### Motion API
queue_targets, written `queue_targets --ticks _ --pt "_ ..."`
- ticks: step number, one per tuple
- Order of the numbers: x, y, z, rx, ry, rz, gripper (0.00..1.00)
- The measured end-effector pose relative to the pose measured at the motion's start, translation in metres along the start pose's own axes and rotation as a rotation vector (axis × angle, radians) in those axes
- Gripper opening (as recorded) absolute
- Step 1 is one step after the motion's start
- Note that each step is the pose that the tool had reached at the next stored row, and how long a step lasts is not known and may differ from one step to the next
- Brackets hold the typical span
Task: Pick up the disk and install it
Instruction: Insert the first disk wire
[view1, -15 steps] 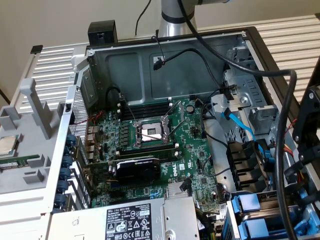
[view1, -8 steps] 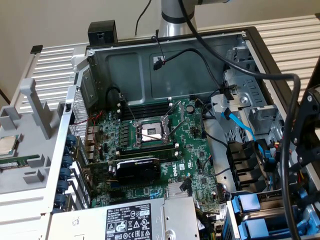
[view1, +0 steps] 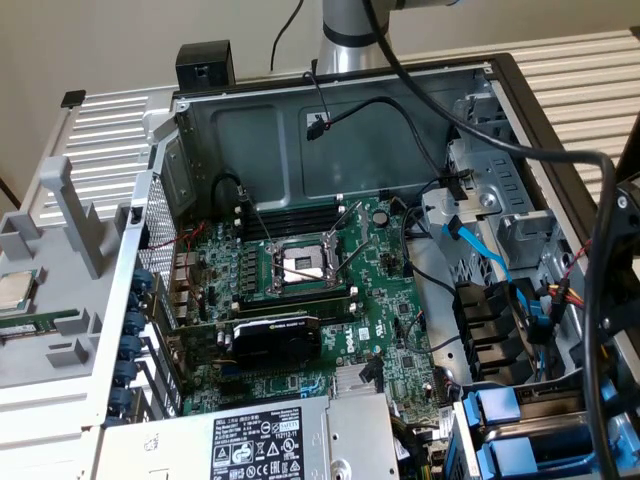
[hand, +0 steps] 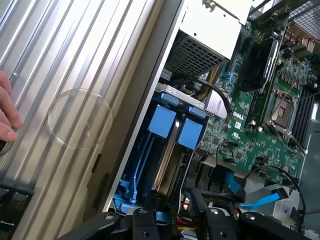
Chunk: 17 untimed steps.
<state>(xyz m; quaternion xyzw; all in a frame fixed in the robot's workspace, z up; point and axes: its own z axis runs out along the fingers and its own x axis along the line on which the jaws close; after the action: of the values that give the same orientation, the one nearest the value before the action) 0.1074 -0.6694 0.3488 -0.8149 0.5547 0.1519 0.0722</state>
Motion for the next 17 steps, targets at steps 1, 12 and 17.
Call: queue_targets --ticks 1,12,17 --pt "0.0002 -0.0001 0.0005 0.0005 -0.0004 -0.003 0.39" --pt "0.0032 -0.0011 0.0081 -0.0091 -0.0164 -0.062 0.3" --pt "0.0038 -0.0025 0.0087 -0.0121 -0.0234 -0.081 0.3"
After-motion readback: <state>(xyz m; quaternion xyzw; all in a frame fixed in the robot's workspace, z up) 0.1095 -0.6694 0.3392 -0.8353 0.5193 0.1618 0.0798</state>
